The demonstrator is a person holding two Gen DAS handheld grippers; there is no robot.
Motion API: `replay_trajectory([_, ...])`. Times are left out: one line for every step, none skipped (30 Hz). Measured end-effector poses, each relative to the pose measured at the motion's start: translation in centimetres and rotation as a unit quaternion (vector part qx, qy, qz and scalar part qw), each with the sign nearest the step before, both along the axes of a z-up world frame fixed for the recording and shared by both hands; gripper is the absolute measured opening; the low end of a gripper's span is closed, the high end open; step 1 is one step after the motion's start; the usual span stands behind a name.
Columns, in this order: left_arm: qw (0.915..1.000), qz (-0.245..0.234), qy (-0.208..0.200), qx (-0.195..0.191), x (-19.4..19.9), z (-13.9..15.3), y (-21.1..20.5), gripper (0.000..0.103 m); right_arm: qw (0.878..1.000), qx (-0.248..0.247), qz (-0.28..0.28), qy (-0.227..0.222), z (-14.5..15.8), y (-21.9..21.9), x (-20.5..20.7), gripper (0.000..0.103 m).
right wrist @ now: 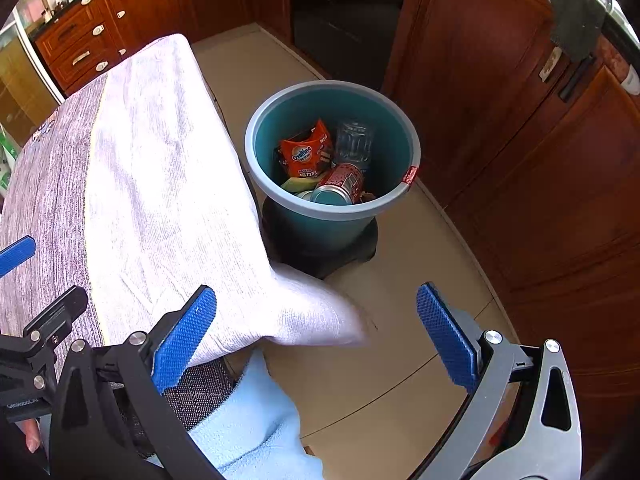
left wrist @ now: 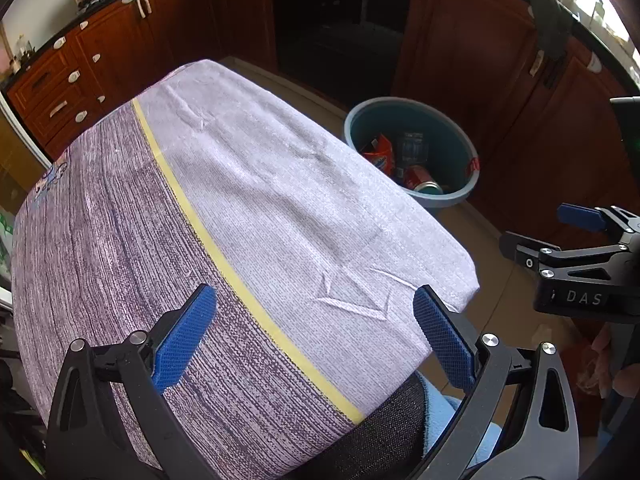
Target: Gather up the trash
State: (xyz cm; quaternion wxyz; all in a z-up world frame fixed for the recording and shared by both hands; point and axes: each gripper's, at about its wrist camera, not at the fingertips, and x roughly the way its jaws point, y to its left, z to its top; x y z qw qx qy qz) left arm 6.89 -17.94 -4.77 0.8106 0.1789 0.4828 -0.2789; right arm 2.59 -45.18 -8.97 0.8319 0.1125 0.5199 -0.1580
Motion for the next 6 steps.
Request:
replay_trajectory([1.0000,-0.001,0.000,-0.002,0.00,0.07,0.02,0.099,1.000,0.000,0.000,0.000,0.00,0.03,-0.02,0.096])
replay_trajectory([1.0000,0.000,-0.001,-0.002,-0.03,0.11,0.01,0.099,1.000,0.000,0.000,0.000,0.00,0.04,-0.02,0.096])
replay_trajectory([1.0000,0.000,0.000,-0.003,-0.04,0.13,0.04,0.099,1.000,0.000,0.000,0.000,0.00,0.00,0.00,0.096])
replay_trajectory([1.0000,-0.001,0.002,-0.005,-0.03,0.10,0.04,0.099,1.000,0.000,0.000,0.001,0.00,0.03,-0.02,0.096])
replay_trajectory([1.0000,-0.001,0.004,-0.005,0.00,0.04,-0.02,0.099,1.000,0.000,0.000,0.001,0.00,0.06,0.02,0.096])
replay_trajectory([1.0000,-0.001,0.004,-0.004,0.01,-0.03,-0.04,0.099,1.000,0.001,0.001,0.001,0.01,0.07,0.03,0.096])
